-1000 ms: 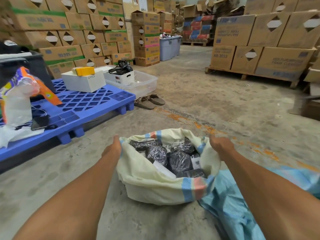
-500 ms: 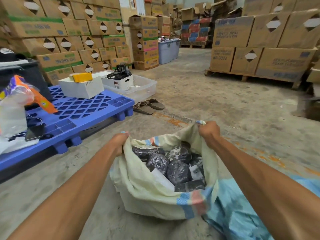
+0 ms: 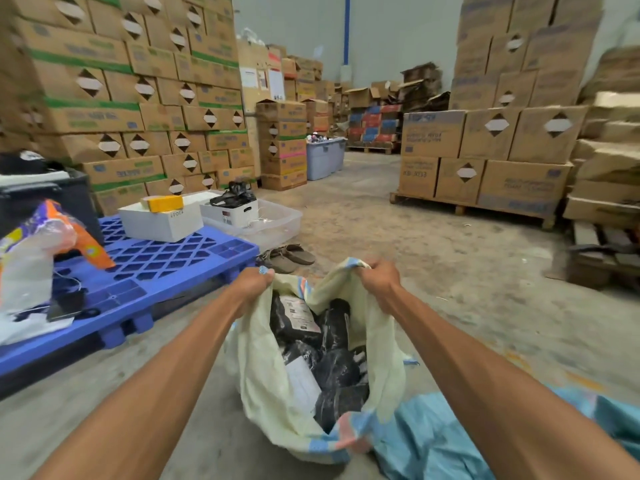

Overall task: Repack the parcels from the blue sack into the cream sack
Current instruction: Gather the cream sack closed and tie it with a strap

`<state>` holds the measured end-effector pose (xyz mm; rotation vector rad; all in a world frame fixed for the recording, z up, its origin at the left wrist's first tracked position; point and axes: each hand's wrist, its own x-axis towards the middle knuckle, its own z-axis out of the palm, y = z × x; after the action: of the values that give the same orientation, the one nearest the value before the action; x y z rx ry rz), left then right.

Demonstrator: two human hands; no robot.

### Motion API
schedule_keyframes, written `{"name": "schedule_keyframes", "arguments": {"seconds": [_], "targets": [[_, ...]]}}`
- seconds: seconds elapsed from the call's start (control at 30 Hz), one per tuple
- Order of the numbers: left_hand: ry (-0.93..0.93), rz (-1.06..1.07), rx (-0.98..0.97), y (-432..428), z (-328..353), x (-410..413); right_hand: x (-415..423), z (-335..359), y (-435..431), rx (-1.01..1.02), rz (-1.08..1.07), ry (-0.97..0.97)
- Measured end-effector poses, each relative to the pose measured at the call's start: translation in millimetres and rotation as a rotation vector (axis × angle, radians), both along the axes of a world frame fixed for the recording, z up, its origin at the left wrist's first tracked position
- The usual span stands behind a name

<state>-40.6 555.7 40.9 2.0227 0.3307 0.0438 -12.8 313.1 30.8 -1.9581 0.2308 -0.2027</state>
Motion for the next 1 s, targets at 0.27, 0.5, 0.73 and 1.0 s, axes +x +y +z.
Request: {"name": "schedule_keyframes", "arguments": {"seconds": [0.27, 0.5, 0.73, 1.0], "targets": [[0.214, -0.035, 0.040, 20.0, -63.1, -23.9, -14.8, -16.4, -2.2, -0.378, 0.400, 0.397], [0.252, 0.026, -0.249, 26.6, -94.6, -8.4, -11.9, -55.8, -20.9, 0.073, 0.455, 0.533], [0.447, 0.367, -0.175, 36.4, -149.4, -3.1, 5.5, -124.9, -51.1, -0.368, 0.025, 0.596], [0.462, 0.289, -0.218, 78.7, -247.4, 35.8, -12.0, -182.3, -61.2, -0.281, 0.091, 0.808]]}}
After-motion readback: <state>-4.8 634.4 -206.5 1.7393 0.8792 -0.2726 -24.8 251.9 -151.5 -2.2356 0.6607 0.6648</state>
